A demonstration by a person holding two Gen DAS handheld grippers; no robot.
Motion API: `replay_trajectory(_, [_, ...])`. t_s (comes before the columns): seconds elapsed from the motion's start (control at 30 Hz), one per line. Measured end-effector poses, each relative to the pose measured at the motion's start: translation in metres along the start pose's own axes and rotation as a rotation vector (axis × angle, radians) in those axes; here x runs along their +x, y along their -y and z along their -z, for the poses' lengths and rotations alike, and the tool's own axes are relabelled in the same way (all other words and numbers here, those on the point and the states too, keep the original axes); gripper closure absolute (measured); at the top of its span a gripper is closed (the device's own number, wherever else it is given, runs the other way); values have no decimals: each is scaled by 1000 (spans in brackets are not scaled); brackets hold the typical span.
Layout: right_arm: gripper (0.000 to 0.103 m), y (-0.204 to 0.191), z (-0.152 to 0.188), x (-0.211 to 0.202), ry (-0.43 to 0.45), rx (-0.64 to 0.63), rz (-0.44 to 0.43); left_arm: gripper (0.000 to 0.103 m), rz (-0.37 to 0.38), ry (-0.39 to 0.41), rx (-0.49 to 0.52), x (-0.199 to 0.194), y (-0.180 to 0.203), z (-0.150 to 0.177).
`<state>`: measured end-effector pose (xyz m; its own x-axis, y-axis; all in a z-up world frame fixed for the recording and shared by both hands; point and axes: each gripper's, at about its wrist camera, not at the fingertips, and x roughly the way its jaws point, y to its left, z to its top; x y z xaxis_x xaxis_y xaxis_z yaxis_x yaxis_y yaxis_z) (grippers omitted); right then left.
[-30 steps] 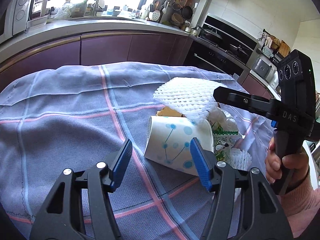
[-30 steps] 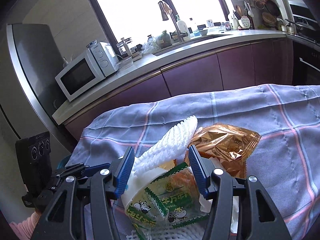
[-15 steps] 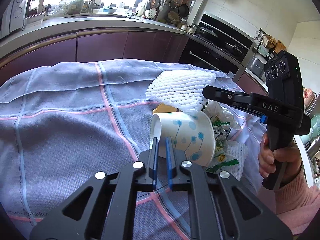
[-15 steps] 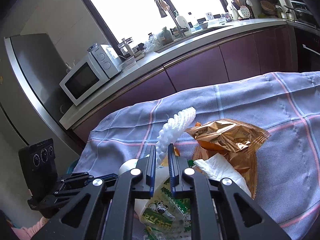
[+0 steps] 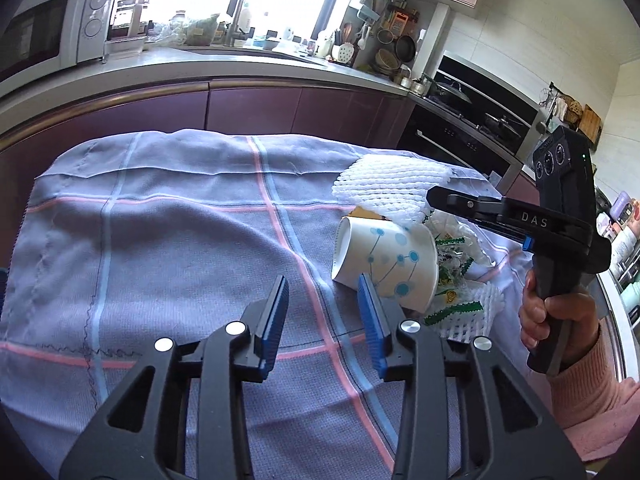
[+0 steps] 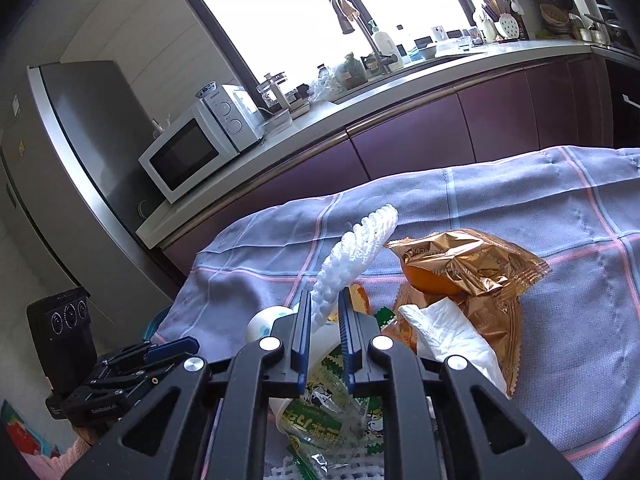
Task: Collect trash
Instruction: 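Grasp the white foam net with the right gripper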
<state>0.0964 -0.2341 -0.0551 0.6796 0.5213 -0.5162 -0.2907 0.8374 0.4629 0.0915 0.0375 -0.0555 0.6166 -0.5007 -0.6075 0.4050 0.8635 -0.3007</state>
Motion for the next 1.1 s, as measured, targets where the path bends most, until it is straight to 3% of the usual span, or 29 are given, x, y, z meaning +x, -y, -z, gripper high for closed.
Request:
replay_trajectory(0.23, [70, 9, 1, 0, -9, -9, -27, 64, -48, -1, -37, -3, 5, 5])
replay_trajectory(0.37, [67, 12, -1, 0, -13, -9, -46, 61, -67, -5, -18, -1, 14, 4])
replay_trajectory(0.53, [56, 12, -3, 1, -17, -17, -43, 58, -92, -15, -12, 0, 21, 0])
replay_trajectory(0.7, [55, 16, -5, 5, -23, 4, -41, 48, -70, -7, -1, 0, 25, -9])
replay_trajectory(0.9, [56, 18, -6, 11, -21, 46, -9, 42, 46, -45, 28, 18, 29, -19])
replay_trajectory(1.1, [86, 15, -8, 19, -28, 83, 16, 47, 125, -136, 45, 53, 28, -29])
